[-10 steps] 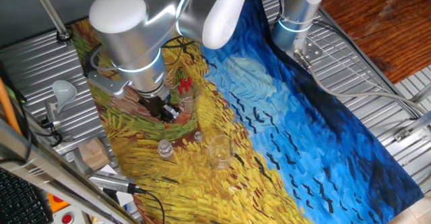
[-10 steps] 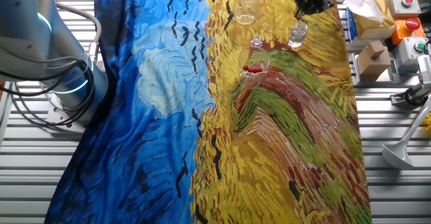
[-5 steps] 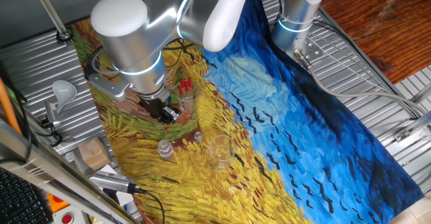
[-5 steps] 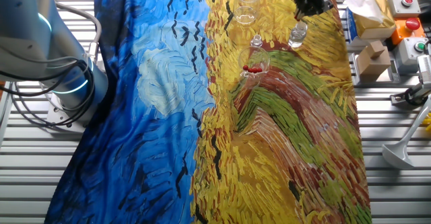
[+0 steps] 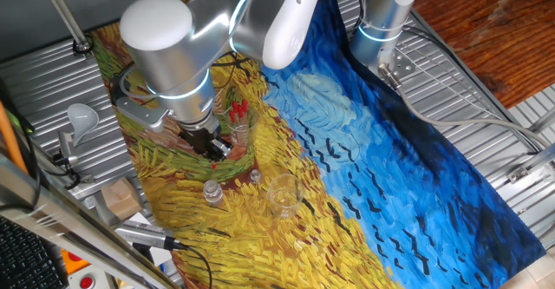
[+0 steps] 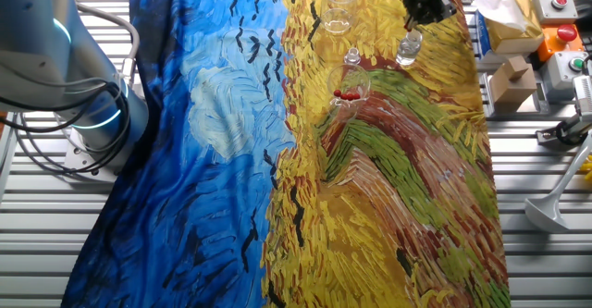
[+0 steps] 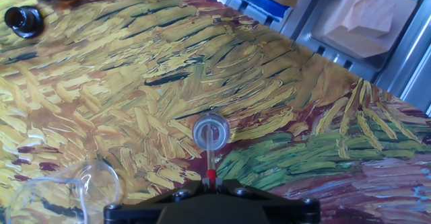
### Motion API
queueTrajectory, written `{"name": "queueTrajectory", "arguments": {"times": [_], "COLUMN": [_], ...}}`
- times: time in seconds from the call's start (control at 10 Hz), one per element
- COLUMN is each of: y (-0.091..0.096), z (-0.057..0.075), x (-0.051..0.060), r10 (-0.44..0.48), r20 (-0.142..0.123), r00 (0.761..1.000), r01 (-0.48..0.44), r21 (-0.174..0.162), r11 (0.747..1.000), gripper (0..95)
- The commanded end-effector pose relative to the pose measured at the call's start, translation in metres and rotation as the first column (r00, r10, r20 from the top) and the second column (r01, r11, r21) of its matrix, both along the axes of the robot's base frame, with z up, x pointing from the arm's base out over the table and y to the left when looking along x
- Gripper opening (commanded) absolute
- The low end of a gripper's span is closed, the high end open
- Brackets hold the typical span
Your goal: Transfer liquid using a dropper
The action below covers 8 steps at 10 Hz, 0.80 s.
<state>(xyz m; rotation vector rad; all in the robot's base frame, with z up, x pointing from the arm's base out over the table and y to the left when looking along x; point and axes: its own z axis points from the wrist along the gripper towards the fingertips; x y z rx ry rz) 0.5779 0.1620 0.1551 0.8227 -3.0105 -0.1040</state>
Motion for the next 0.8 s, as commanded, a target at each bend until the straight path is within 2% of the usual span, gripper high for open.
{"name": "queueTrajectory", "arguments": {"times": [0.1,0.8], "y": [0.0004,0.0029], "z": [-0.0020,-0.0095], "x": [0.0016,0.0067], "r10": [-0.001,-0.002], "r20": [0.001,0.005], "r00": [1.000,1.000], "r01": [0.001,0.003], "r21": [-0.001,-0.003], "r11": [1.000,1.000], "gripper": [0.0,0.0]}}
